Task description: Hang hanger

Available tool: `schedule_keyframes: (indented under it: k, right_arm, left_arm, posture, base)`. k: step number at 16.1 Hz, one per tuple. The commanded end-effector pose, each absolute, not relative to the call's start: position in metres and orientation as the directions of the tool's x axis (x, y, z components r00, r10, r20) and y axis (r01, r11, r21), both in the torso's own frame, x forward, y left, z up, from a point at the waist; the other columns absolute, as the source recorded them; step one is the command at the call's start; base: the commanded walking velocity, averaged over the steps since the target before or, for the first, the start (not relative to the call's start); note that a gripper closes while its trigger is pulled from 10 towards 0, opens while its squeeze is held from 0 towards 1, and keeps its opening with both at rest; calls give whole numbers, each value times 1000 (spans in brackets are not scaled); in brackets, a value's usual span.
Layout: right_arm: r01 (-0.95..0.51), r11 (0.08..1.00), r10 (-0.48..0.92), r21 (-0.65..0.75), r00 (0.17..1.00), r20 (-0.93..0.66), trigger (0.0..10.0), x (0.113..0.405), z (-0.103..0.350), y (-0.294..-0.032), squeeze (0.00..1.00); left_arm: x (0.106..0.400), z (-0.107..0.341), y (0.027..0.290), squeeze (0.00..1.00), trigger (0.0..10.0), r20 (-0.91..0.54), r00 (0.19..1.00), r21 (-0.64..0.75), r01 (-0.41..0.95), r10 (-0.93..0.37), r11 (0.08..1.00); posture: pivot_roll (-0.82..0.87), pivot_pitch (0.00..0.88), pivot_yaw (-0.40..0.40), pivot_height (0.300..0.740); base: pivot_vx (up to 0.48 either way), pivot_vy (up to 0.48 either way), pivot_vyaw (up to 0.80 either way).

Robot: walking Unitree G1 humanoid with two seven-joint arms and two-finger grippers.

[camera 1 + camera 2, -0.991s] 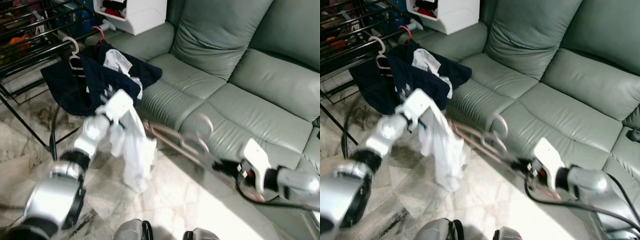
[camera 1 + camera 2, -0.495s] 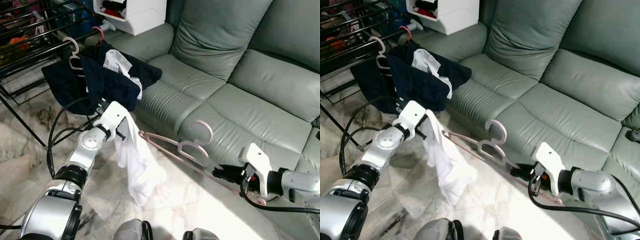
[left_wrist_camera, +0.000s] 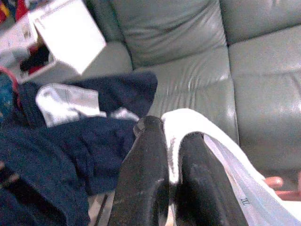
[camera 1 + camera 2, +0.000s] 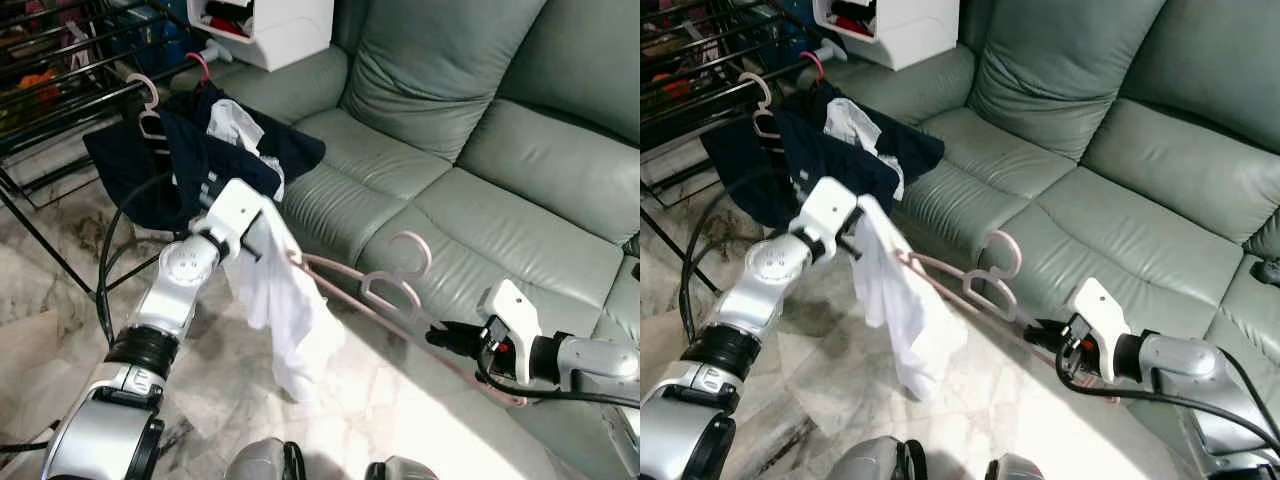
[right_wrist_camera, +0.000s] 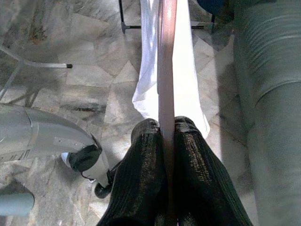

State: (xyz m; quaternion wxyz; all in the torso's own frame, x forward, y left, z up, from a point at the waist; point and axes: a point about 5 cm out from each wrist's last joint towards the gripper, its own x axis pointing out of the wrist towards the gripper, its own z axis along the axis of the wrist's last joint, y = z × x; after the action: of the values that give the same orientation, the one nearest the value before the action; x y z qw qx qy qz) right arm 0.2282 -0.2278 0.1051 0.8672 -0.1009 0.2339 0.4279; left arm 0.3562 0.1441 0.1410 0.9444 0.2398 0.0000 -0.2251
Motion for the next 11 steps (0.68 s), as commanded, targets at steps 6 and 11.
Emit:
schedule_keyframes:
  k: [6, 11]
  right_arm:
    - [-644, 764, 574, 32, 657, -490, 10000, 244, 85, -242, 0]
    - [-538, 842, 488, 35, 734, -472, 10000, 256, 79, -250, 0]
  left_arm:
    - [348, 204, 114, 0, 10000, 78, 835, 382, 479, -544, 790]
    - [334, 220, 92, 0, 10000, 143, 748, 345, 576, -648, 741]
  posture:
    - [-106, 21, 18, 740]
    - [-98, 23, 22, 740]
  base:
    - [0, 0, 0]
    - [0, 0, 0]
